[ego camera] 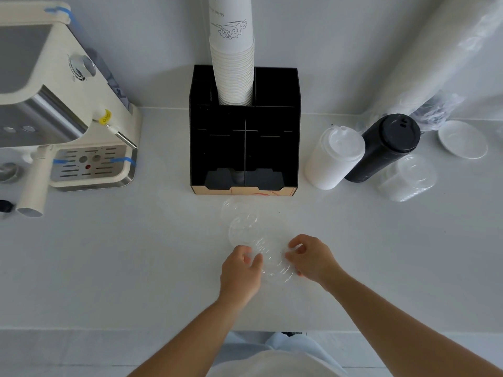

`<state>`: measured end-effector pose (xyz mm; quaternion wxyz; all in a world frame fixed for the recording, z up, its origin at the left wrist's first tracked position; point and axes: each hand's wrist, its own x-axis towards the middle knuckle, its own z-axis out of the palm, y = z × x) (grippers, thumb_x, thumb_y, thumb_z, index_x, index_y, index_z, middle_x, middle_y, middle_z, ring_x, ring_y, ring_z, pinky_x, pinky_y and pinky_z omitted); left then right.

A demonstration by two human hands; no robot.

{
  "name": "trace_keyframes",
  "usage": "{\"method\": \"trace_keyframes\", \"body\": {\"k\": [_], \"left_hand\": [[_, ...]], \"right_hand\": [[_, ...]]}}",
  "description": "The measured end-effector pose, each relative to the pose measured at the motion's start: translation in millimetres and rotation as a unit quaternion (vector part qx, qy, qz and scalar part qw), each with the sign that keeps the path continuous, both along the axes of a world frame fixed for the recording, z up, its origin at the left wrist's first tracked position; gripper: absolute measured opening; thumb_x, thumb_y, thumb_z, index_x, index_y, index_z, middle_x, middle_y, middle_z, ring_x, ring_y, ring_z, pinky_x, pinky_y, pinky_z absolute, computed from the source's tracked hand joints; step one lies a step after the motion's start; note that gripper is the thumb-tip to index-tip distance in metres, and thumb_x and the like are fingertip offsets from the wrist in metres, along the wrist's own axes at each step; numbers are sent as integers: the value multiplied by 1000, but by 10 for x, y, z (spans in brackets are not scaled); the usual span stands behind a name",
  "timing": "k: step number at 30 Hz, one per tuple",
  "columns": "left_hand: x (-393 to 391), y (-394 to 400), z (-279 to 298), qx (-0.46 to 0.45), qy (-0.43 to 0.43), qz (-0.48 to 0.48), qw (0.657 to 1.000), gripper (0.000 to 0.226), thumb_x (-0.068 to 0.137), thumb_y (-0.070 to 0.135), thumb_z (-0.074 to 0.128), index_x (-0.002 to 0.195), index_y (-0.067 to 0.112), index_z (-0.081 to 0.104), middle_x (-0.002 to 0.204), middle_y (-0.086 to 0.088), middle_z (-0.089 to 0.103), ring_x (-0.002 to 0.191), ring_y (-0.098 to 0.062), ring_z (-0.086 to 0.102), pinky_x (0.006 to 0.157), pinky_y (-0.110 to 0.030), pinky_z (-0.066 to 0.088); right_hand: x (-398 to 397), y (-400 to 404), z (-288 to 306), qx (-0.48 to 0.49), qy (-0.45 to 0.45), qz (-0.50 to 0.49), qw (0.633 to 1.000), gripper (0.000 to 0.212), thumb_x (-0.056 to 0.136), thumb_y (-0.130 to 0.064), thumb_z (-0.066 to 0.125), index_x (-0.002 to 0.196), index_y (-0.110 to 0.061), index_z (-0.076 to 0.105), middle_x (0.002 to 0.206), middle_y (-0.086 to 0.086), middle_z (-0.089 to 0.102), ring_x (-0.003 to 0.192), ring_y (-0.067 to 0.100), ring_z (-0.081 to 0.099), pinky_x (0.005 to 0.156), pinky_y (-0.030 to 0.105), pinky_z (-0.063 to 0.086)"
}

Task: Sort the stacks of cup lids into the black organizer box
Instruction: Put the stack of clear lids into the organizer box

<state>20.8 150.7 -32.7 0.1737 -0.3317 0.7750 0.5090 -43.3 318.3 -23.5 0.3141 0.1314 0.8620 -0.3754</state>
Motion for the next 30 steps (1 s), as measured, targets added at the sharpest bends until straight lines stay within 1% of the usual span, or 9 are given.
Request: {"method": "trace_keyframes", "body": {"k": [5,11,14,16,19,23,25,28,30], "left_hand": [[3,-14,-18,10,-10,-7,1000,31,69,35,51,93,23,66,82,-4,72,77,-26,71,76,-48,59],[0,-4,-2,37,-9,16,999,11,72,18,61,76,28,65,80,-7,72,65,-26,68,67,-41,61],[-3,-38,93,55,-4,43,998,11,76,12,64,76,23,67,83,-8,71,60,-21,65,57,-33,59],[5,-94,113,58,-5,60,997,8,77,14,66,78,22,68,83,-4,71,64,-20,67,60,-36,61],[-6,-184,121,51,6,67,996,7,78,20,70,84,23,68,85,0,72,71,-18,69,69,-39,62],[-129,-359,183,38,43,74,996,16,82,24,70,98,24,70,91,5,71,86,-13,67,80,-30,55],[-241,-482,208,43,59,91,993,19,84,25,69,102,23,72,94,5,71,90,-16,68,86,-33,55],[-416,-617,230,39,82,114,989,14,83,23,69,96,27,73,95,4,72,91,-19,70,89,-36,55],[-535,-669,236,30,84,114,989,21,83,22,68,103,21,74,99,3,71,93,-17,68,91,-36,54]], "right_hand": [[43,16,-21,14,-4,12,1000,24,82,-10,65,100,-26,61,74,-2,62,63,23,64,55,27,52],[83,0,-22,13,-20,-12,1000,17,80,-9,61,90,-22,65,84,0,65,78,27,68,60,29,55],[79,18,2,-16,-21,-37,999,15,79,-7,64,82,-21,64,82,3,67,67,25,64,60,31,53],[55,13,32,-51,-34,-57,996,13,80,-4,66,83,-17,65,76,5,66,59,22,60,61,33,53],[-23,-41,78,-74,-30,-69,994,11,82,-7,71,87,-16,67,74,6,65,64,22,62,68,39,58],[-194,-234,207,-120,-23,-88,989,14,84,-7,73,94,-15,67,78,9,66,68,22,65,67,33,60],[-300,-357,252,-143,-25,-99,985,19,85,-6,74,101,-13,68,81,10,67,70,23,67,69,33,61],[-433,-512,257,-143,-14,-109,984,25,84,-5,74,108,-11,68,75,7,68,65,21,68,82,42,63],[-506,-607,233,-133,-9,-117,984,27,83,-6,72,109,-12,69,68,4,69,61,22,69,89,45,60]]}}
